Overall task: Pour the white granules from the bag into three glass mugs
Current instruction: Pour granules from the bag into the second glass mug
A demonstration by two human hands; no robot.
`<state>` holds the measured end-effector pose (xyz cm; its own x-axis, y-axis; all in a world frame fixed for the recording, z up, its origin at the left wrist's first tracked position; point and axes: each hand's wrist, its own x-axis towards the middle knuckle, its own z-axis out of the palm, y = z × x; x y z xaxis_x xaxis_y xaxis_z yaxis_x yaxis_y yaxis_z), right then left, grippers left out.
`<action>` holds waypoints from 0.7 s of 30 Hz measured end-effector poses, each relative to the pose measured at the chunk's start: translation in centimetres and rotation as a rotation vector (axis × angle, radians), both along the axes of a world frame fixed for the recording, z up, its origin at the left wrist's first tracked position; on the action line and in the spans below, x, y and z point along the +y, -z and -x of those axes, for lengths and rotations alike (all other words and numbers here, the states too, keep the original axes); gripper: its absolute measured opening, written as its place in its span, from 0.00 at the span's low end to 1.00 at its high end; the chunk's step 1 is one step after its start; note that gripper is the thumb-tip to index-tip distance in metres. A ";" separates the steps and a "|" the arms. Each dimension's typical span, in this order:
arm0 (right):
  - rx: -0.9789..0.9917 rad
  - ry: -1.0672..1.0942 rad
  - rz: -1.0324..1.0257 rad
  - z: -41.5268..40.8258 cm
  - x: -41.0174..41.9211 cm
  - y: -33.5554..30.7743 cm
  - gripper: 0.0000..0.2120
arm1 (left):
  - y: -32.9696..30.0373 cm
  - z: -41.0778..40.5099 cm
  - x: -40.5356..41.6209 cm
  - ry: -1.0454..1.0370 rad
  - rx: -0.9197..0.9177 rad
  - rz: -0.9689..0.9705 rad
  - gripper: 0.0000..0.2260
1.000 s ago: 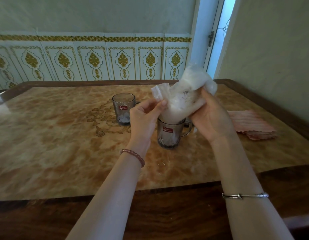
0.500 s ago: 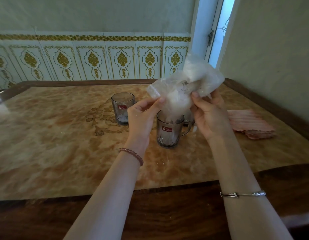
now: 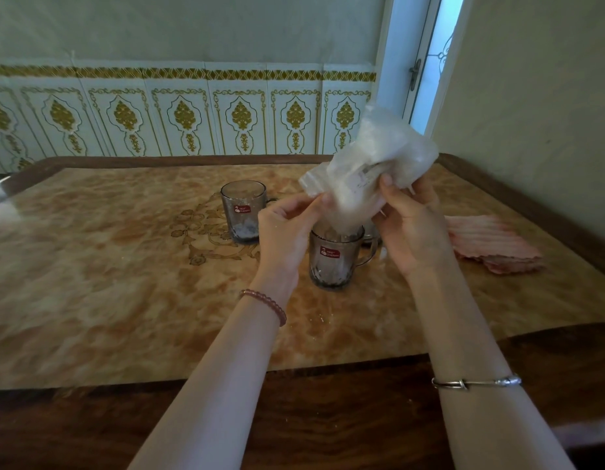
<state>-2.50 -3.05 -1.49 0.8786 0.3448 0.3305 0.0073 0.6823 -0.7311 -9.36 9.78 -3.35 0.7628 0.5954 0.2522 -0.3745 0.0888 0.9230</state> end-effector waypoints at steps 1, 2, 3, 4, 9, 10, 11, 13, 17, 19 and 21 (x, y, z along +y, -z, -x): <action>-0.011 -0.008 0.011 0.1 0.1 0.0 0.19 | 0.0 0.0 -0.2 0.011 0.001 -0.004 0.07; -0.021 -0.006 0.025 0.2 0.3 -0.1 0.20 | 0.1 0.0 -0.3 0.018 0.002 -0.007 0.08; -0.027 0.004 0.032 0.3 0.3 -0.1 0.21 | 0.0 0.0 -0.3 0.017 0.004 -0.010 0.08; -0.027 0.018 0.028 0.3 0.3 -0.2 0.22 | 0.0 0.0 -0.2 0.008 0.003 -0.009 0.09; 0.035 0.115 -0.019 0.0 -0.1 -0.2 0.24 | -0.6 0.3 0.6 -0.002 -0.029 0.066 0.08; 0.043 0.122 -0.021 -0.1 0.0 -0.1 0.23 | -0.7 0.3 0.5 -0.001 -0.031 0.072 0.08; 0.048 0.127 -0.019 0.0 0.2 0.0 0.22 | -0.6 0.3 0.4 0.004 -0.028 0.069 0.07; 0.049 0.141 0.012 0.1 0.6 0.2 0.21 | -0.4 0.3 0.0 0.022 -0.007 0.020 0.04; 0.034 0.158 0.058 0.3 1.0 0.4 0.17 | -0.3 0.3 -0.3 0.037 0.016 -0.025 0.03; 0.056 0.164 0.005 0.1 0.6 0.2 0.17 | -0.5 0.3 0.2 0.023 -0.004 0.016 0.03; 0.064 0.165 -0.041 0.0 0.3 0.0 0.17 | -0.7 0.4 0.6 0.021 -0.023 0.060 0.04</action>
<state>-2.47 -2.74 -1.51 0.9418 0.1817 0.2827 0.0756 0.7050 -0.7051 -9.74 10.39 -2.69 0.7695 0.5942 0.2340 -0.3929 0.1516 0.9070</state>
